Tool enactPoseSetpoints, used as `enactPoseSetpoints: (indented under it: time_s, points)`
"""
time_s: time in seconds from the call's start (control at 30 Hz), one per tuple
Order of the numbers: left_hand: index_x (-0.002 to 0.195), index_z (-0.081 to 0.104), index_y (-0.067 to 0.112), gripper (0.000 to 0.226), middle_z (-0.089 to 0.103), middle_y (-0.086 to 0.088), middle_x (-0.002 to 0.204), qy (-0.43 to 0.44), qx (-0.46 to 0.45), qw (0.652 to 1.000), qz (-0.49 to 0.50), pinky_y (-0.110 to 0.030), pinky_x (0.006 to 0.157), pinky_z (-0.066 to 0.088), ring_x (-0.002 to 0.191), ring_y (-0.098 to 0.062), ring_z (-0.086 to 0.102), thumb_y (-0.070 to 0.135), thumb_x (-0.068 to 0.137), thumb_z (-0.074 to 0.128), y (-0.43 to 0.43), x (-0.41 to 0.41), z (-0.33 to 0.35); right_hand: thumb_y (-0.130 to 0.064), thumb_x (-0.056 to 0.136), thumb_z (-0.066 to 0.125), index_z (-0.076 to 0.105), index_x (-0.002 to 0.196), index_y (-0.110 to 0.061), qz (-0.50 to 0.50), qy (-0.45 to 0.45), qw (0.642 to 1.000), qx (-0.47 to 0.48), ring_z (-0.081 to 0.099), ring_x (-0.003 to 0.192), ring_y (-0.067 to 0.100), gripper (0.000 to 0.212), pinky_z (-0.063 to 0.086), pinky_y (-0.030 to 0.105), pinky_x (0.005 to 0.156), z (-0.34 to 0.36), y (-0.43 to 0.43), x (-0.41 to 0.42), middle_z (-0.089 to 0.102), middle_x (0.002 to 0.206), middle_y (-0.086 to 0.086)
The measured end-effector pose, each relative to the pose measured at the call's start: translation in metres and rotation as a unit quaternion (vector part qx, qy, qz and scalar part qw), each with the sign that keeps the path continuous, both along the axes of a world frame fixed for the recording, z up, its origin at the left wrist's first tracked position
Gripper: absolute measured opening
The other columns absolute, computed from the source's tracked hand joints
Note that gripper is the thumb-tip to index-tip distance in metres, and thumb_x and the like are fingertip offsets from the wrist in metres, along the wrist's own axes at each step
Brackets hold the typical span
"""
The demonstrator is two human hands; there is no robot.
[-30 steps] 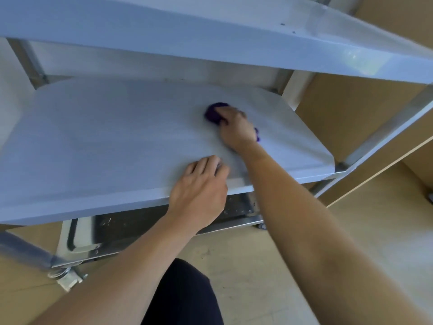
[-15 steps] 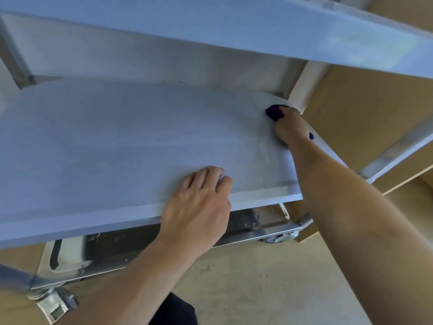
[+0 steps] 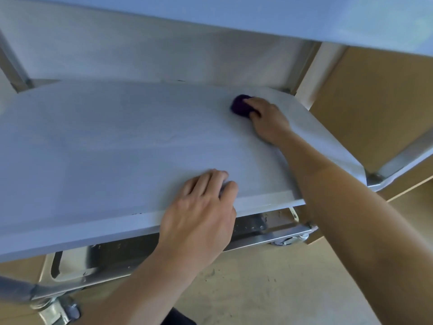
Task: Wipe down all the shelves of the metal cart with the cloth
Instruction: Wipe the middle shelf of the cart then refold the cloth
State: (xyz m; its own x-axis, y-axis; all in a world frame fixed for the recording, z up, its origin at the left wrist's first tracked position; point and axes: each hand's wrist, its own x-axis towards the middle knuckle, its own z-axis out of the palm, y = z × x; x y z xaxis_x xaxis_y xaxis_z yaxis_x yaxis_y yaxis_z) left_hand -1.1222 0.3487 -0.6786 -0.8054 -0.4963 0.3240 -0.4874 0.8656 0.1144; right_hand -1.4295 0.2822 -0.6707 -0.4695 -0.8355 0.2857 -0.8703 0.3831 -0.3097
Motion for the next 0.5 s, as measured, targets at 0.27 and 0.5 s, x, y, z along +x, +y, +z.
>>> enactPoseSetpoints:
  time_s: [0.27, 0.5]
  points:
    - [0.108, 0.064, 0.017, 0.037, 0.062, -0.001, 0.120, 0.006, -0.004, 1.000, -0.016, -0.034, 0.093, 0.049, 0.116, -0.022, 0.059, 0.021, 0.087, 0.034, -0.001, 0.000, -0.002, -0.014, 0.087, 0.037, 0.047, 0.137, -0.036, -0.207, -0.054, 0.976, 0.034, 0.055, 0.109, 0.037, 0.055, 0.050, 0.043, 0.090, 0.012, -0.022, -0.054, 0.052, 0.132, 0.013]
    - [0.112, 0.063, 0.019, 0.035, 0.059, 0.000, 0.125, -0.011, -0.002, 1.000, -0.010, -0.034, 0.092, 0.048, 0.116, -0.020, 0.057, 0.022, 0.089, 0.037, -0.003, 0.005, -0.001, -0.016, 0.094, 0.044, 0.053, 0.135, -0.027, 0.070, -0.027, 0.996, 0.038, 0.045, 0.131, 0.024, 0.044, 0.032, 0.029, 0.111, 0.013, -0.077, 0.039, 0.050, 0.144, 0.002]
